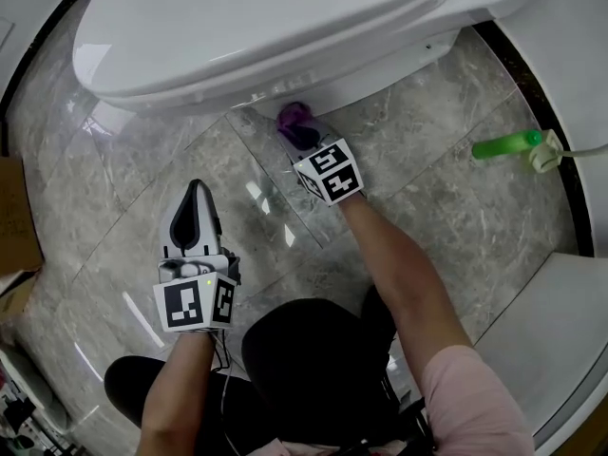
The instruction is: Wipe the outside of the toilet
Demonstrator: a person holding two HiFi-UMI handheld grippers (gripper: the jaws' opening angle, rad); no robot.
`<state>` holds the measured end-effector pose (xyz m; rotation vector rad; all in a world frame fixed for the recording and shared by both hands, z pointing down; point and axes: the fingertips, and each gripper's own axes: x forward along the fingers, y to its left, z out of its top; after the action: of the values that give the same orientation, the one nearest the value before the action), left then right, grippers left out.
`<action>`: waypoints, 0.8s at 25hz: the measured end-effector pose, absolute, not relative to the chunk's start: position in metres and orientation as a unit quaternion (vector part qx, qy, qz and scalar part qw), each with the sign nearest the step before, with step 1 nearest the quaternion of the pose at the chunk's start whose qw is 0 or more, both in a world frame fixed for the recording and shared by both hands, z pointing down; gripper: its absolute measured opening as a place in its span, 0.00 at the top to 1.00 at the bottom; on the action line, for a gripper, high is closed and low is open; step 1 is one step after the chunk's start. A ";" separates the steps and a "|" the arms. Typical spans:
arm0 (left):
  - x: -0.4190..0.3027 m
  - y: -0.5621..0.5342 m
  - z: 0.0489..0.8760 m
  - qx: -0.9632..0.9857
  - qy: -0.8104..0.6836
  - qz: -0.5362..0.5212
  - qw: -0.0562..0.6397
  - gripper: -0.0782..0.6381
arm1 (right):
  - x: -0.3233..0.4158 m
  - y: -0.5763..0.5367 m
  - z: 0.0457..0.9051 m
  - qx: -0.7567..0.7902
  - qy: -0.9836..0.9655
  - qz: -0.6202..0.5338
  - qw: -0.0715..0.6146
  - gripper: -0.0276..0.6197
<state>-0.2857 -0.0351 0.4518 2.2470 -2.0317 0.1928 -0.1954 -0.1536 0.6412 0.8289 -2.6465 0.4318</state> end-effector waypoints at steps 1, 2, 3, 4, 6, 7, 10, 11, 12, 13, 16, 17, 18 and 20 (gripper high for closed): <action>-0.290 -0.033 0.451 0.738 -0.670 0.063 0.051 0.88 | -0.205 -0.147 0.637 0.279 -0.934 0.154 0.160 0.87; -0.294 -0.032 0.449 0.737 -0.671 0.063 0.049 0.88 | -0.215 -0.140 0.632 0.264 -0.939 0.159 0.151 0.86; -0.297 -0.030 0.448 0.736 -0.672 0.063 0.048 0.88 | -0.226 -0.132 0.625 0.248 -0.944 0.166 0.139 0.86; -0.299 -0.029 0.446 0.735 -0.674 0.062 0.047 0.88 | -0.235 -0.124 0.617 0.232 -0.949 0.175 0.126 0.86; -0.302 -0.026 0.439 0.734 -0.675 0.058 0.044 0.88 | -0.252 -0.108 0.598 0.199 -0.956 0.190 0.097 0.86; -0.302 -0.026 0.435 0.735 -0.674 0.056 0.041 0.88 | -0.258 -0.101 0.588 0.185 -0.960 0.195 0.083 0.86; -0.301 -0.027 0.421 0.741 -0.669 0.050 0.033 0.88 | -0.264 -0.082 0.556 0.153 -0.967 0.199 0.051 0.86; -0.300 -0.027 0.417 0.743 -0.666 0.049 0.031 0.88 | -0.263 -0.076 0.547 0.146 -0.968 0.198 0.044 0.86; -0.298 -0.027 0.414 0.747 -0.663 0.048 0.030 0.88 | -0.260 -0.069 0.538 0.141 -0.969 0.197 0.040 0.86; -0.296 -0.027 0.410 0.750 -0.659 0.047 0.029 0.88 | -0.256 -0.063 0.530 0.137 -0.971 0.194 0.037 0.86; -0.285 -0.027 0.401 0.762 -0.646 0.042 0.028 0.88 | -0.236 -0.050 0.510 0.138 -0.972 0.188 0.030 0.86; -0.280 -0.028 0.398 0.766 -0.641 0.040 0.027 0.88 | -0.226 -0.047 0.504 0.144 -0.971 0.187 0.027 0.86; -0.274 -0.030 0.396 0.771 -0.635 0.038 0.027 0.88 | -0.216 -0.046 0.498 0.153 -0.970 0.186 0.024 0.86; -0.258 -0.033 0.393 0.783 -0.620 0.039 0.026 0.88 | -0.194 -0.044 0.487 0.176 -0.967 0.182 0.019 0.86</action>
<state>-0.2582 -0.0329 0.3934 2.4208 -1.9173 0.1200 -0.1939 -0.0445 0.4870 0.5471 -3.0026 0.5656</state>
